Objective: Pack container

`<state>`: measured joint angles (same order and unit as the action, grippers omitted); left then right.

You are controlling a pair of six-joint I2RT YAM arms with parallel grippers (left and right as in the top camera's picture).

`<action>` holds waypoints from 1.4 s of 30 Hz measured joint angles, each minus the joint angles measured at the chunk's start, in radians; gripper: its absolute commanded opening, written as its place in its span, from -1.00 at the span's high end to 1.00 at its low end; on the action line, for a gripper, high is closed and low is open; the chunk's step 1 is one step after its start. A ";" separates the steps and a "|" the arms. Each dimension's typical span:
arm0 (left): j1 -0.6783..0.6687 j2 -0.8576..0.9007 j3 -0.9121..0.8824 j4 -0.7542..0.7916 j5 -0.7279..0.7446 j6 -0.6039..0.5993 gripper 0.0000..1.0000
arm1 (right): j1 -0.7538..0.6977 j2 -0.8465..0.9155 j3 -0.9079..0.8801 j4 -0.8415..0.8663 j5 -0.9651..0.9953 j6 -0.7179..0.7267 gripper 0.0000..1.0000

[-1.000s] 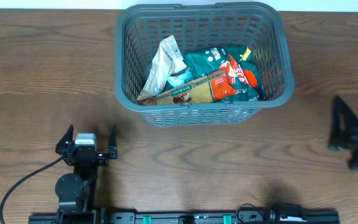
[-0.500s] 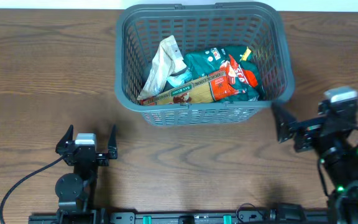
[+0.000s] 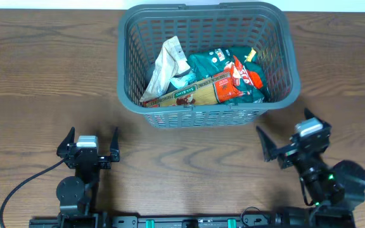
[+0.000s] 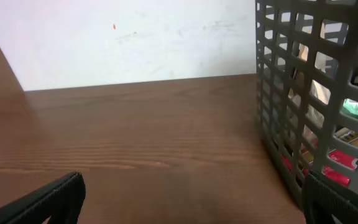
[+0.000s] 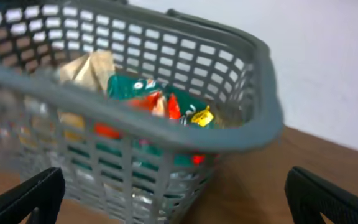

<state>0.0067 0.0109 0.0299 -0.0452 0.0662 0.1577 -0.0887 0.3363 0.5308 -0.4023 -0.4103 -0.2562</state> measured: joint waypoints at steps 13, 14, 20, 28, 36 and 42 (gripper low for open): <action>0.000 0.000 0.000 0.000 0.000 0.000 -0.97 | 0.000 -0.154 -0.235 0.047 -0.040 -0.146 -0.99; 0.000 0.000 0.000 0.000 0.000 0.000 -0.97 | 0.000 -0.163 -0.253 0.053 -0.040 -0.147 -0.98; 0.000 0.000 0.000 0.000 0.000 0.000 -0.97 | 0.000 -0.190 -0.328 0.069 -0.046 -0.150 -0.99; 0.000 0.000 0.000 0.000 0.000 0.000 -0.97 | 0.000 -0.195 -0.384 0.113 -0.047 -0.150 -0.99; 0.000 0.000 0.000 0.000 0.000 0.000 -0.97 | 0.000 -0.195 -0.430 0.153 -0.047 -0.150 -0.98; 0.000 0.000 0.000 0.000 0.000 0.000 -0.97 | 0.000 -0.195 -0.443 0.154 -0.047 -0.150 -0.98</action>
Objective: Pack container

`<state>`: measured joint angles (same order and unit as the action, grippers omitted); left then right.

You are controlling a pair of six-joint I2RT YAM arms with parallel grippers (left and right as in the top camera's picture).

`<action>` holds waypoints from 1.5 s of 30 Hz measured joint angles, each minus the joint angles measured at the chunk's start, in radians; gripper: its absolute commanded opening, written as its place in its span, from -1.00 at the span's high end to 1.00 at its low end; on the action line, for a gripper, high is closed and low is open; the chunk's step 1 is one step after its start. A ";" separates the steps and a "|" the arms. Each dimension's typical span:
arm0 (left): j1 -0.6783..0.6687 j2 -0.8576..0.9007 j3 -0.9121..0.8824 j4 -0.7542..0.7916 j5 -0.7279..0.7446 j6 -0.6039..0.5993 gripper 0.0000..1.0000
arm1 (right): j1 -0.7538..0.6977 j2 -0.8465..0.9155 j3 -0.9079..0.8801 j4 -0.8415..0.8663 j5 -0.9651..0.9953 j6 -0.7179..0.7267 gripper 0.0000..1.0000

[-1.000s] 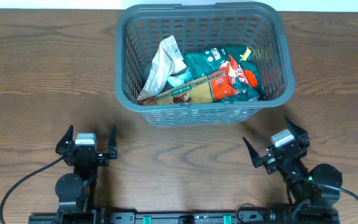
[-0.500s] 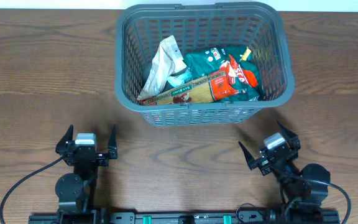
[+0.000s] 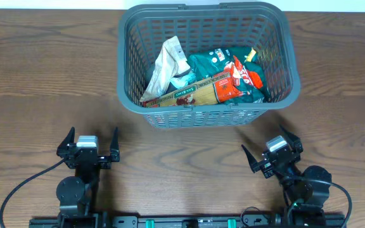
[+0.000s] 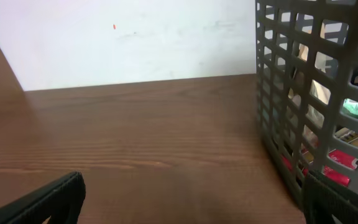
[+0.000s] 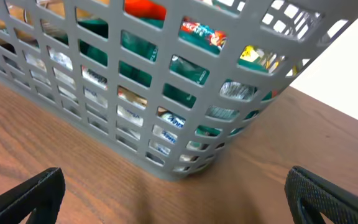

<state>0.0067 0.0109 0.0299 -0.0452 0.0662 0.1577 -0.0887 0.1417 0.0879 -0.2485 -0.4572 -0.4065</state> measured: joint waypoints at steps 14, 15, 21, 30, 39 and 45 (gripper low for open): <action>0.000 0.000 0.000 0.000 0.000 0.000 -0.97 | 0.000 -0.022 -0.008 0.027 0.022 0.024 -0.98; 0.000 0.000 0.000 0.000 0.000 0.000 -0.97 | 0.000 -0.033 -0.010 0.029 0.036 0.040 -0.98; 0.000 0.000 0.000 0.000 0.000 0.000 -0.97 | 0.000 -0.083 -0.011 0.032 0.134 0.138 -0.99; 0.000 0.000 0.000 0.000 0.000 0.000 -0.97 | 0.005 -0.089 -0.013 0.033 0.309 0.251 -0.99; 0.000 0.000 0.000 0.000 0.000 0.000 -0.97 | 0.081 -0.103 -0.014 0.034 0.439 0.271 -0.99; 0.000 0.000 0.000 0.000 0.000 0.000 -0.97 | 0.131 -0.103 -0.015 0.044 0.504 0.272 -0.99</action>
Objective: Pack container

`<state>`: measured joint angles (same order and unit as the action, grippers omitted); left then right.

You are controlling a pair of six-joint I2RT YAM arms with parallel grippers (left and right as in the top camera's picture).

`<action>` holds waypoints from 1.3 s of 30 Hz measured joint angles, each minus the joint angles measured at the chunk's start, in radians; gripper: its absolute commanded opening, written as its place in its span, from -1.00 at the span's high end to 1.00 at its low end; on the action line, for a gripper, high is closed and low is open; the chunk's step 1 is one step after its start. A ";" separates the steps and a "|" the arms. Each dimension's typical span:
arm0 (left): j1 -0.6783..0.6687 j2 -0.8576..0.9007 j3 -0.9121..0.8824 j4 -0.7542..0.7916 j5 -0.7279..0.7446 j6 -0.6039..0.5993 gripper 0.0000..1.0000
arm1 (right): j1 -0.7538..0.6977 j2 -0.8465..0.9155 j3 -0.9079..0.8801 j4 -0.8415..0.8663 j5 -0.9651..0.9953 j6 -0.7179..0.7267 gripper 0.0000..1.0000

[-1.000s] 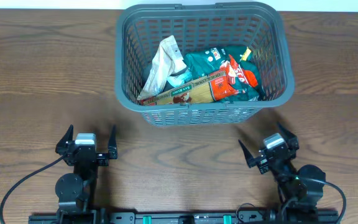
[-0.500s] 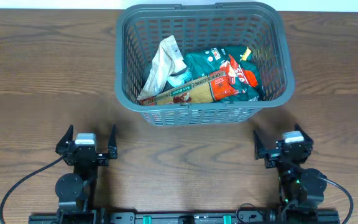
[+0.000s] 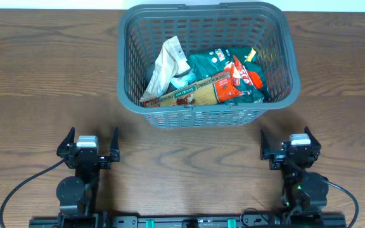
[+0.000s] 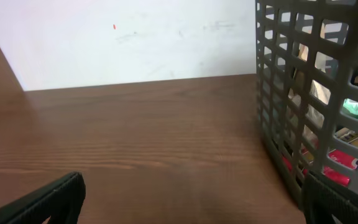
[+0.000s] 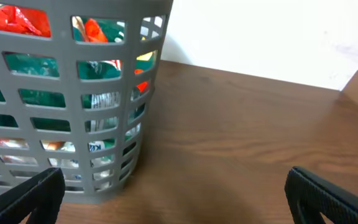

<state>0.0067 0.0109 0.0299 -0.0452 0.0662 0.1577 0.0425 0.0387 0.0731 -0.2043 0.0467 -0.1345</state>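
A grey plastic basket (image 3: 127, 76) stands at the back middle of the wooden table. In it lie a crumpled white bag (image 3: 167, 60), green snack packs (image 3: 208, 66), a red pack (image 3: 244, 76) and a long tan pasta packet (image 3: 189, 94). My left gripper (image 3: 87, 147) rests open at the front left, nothing between its fingers. My right gripper (image 3: 290, 145) rests open at the front right, below the basket's right corner. The left wrist view shows the basket wall (image 4: 328, 93) at its right; in the right wrist view the basket wall (image 5: 73, 93) fills the left.
A white wall (image 4: 135, 37) rises behind the table's far edge. A black cable (image 3: 18, 190) runs from the left arm's base toward the front left corner. Bare wood (image 3: 43, 82) lies on both sides of the basket.
My right gripper has moved to the right and turned to face straight toward the back. Its wrist view now has the basket at the left instead of filling the frame. The left arm has not moved.
My right gripper was open at the far front right, raised and angled toward the basket's rim. Then it was lower and further left, close before the basket's wall. Now it rests squarely at the front right. The basket's contents and the left gripper stayed the same throughout.
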 measured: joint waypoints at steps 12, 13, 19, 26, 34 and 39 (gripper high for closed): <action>0.000 0.000 0.000 0.000 0.000 0.000 -0.97 | 0.033 0.000 -0.003 0.004 0.064 0.011 -0.99; 0.000 0.000 0.000 0.000 0.000 0.000 -0.97 | 0.033 0.000 -0.003 0.004 0.064 0.012 -0.98; 0.000 0.000 0.000 0.000 0.000 0.000 -0.97 | 0.033 -0.001 -0.003 0.004 0.067 0.015 -0.98; 0.000 0.000 0.000 0.000 0.000 0.000 -0.97 | 0.033 -0.024 -0.003 0.011 0.067 0.015 -0.98; 0.000 0.000 0.000 0.000 0.000 0.000 -0.97 | 0.033 -0.024 -0.003 0.011 0.067 0.015 -0.98; 0.000 0.000 0.000 0.000 0.000 0.000 -0.97 | 0.033 -0.024 -0.003 0.011 0.067 0.015 -0.98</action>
